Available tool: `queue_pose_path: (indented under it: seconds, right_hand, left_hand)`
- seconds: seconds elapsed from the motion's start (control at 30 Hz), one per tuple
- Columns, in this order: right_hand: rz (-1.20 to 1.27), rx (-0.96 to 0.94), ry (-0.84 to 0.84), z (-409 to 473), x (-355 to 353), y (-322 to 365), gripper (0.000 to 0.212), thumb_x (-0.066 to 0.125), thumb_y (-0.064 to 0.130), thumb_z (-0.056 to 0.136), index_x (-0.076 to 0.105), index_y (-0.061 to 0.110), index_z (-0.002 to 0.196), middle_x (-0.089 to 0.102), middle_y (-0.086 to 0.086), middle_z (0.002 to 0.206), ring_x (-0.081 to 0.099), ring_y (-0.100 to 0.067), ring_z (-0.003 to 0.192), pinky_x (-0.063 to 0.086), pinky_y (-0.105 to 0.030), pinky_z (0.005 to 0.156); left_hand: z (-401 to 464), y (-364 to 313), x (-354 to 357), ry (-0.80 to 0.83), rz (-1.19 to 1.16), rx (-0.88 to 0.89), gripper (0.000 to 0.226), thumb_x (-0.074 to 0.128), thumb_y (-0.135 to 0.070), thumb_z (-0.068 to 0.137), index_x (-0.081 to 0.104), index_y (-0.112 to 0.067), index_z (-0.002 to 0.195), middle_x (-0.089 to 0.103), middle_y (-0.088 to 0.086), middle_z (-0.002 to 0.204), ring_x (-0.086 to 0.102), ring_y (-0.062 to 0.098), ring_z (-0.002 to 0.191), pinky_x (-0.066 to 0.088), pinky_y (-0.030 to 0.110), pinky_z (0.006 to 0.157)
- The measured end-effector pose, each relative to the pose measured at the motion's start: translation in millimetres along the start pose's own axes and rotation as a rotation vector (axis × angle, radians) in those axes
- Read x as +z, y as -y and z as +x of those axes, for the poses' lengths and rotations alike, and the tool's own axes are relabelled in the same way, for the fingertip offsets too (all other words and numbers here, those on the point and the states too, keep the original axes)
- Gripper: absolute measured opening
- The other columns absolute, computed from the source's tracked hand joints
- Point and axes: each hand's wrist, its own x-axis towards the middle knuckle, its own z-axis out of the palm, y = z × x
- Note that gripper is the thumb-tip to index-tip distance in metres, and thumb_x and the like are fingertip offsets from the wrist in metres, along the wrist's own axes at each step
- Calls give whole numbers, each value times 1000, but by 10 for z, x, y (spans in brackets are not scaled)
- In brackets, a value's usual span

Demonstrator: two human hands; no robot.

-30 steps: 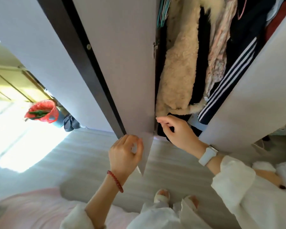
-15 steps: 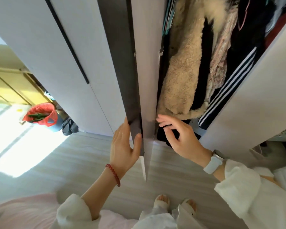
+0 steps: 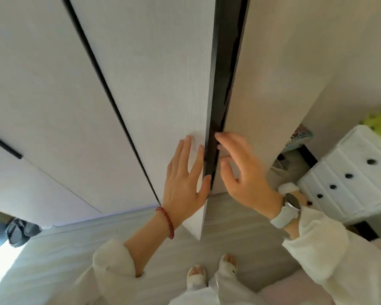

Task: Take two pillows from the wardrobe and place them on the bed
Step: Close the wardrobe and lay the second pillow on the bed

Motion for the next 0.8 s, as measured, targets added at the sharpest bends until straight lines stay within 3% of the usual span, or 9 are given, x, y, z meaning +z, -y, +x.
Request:
queue_pose_path:
  seconds: [0.13, 0.3, 0.47, 0.6, 0.8]
  right_hand:
    - [-100, 266, 1, 241, -127, -255, 56, 45, 12, 91, 21, 16, 141, 30, -9, 147, 30, -14, 133, 19, -4, 104]
    - [259, 589, -57, 876, -259, -651, 58, 42, 8, 92, 18, 24, 142, 28, -4, 146, 30, -13, 131, 28, -17, 98]
    - [313, 618, -73, 1345, -313, -1080, 56, 42, 9, 91, 21, 22, 141, 29, -2, 149, 30, -19, 135, 25, -27, 107]
    - [412, 626, -19, 1700, -370, -1408, 58, 40, 5, 88, 24, 24, 141, 32, -2, 149, 32, -20, 135, 28, -44, 113]
    - [361, 596, 75, 1970, -369, -1708, 61, 39, 5, 89, 19, 25, 142, 26, -3, 152, 28, -21, 137, 26, -40, 114]
  left_hand:
    - [564, -103, 412, 31, 84, -52, 62, 54, -28, 87, 26, -14, 141, 9, 22, 150, 2, 37, 138, 26, 53, 106]
    - [1273, -56, 833, 88, 189, -159, 71, 63, -28, 82, 24, -23, 142, 10, 24, 151, 4, 44, 138, 24, 60, 105]
    - [1729, 84, 1077, 97, 287, -216, 73, 59, -19, 81, 20, -27, 142, 9, 22, 152, 6, 44, 138, 26, 63, 103]
    - [2044, 137, 1198, 84, 306, -277, 73, 59, -17, 79, 23, -27, 142, 10, 21, 152, 7, 44, 138, 28, 62, 102]
    - [2296, 226, 1321, 50, 345, -331, 77, 62, -11, 74, 27, -26, 141, 16, 22, 151, 13, 45, 136, 29, 64, 101]
